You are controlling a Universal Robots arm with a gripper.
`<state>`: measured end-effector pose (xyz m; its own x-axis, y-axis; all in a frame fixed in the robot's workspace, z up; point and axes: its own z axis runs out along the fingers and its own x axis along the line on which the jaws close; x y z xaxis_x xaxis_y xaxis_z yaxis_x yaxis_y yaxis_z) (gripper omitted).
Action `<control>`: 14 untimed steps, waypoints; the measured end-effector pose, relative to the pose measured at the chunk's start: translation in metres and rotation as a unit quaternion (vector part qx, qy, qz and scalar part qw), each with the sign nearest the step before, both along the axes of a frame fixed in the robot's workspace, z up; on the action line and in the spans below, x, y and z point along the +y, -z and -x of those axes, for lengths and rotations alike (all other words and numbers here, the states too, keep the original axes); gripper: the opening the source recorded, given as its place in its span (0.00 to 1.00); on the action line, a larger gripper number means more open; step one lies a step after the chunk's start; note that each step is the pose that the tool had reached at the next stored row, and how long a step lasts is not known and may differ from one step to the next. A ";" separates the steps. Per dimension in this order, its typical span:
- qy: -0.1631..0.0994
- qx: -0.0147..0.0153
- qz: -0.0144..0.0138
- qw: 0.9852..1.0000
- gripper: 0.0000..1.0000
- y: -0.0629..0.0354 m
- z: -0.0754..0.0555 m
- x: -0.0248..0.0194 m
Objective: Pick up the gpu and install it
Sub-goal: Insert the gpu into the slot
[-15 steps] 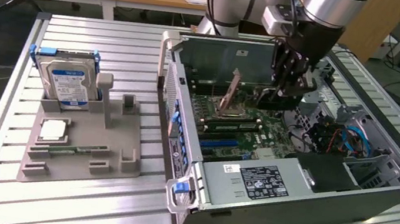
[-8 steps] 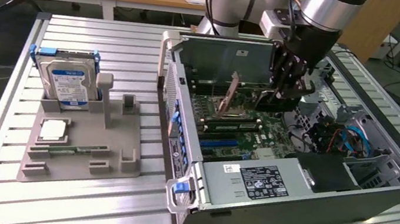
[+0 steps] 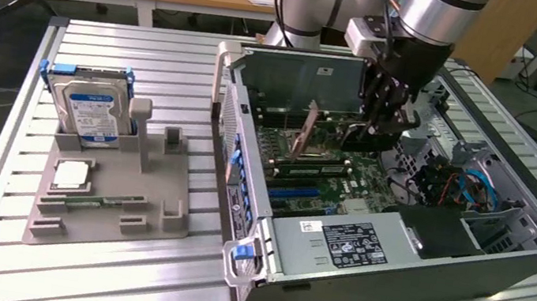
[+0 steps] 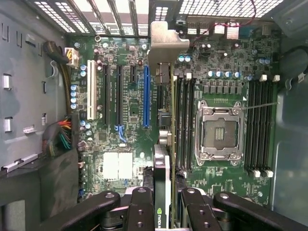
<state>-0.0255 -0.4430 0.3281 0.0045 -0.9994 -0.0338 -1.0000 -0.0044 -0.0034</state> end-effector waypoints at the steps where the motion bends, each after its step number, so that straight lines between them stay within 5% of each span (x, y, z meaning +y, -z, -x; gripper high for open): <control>1: 0.000 0.000 0.000 1.000 0.27 0.0006 0.000 0.0000; 14: 0.000 0.000 0.000 1.000 0.27 0.0080 0.000 0.0000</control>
<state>-0.0259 -0.4430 0.3200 0.0055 -0.9994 -0.0335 -1.0000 -0.0054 -0.0037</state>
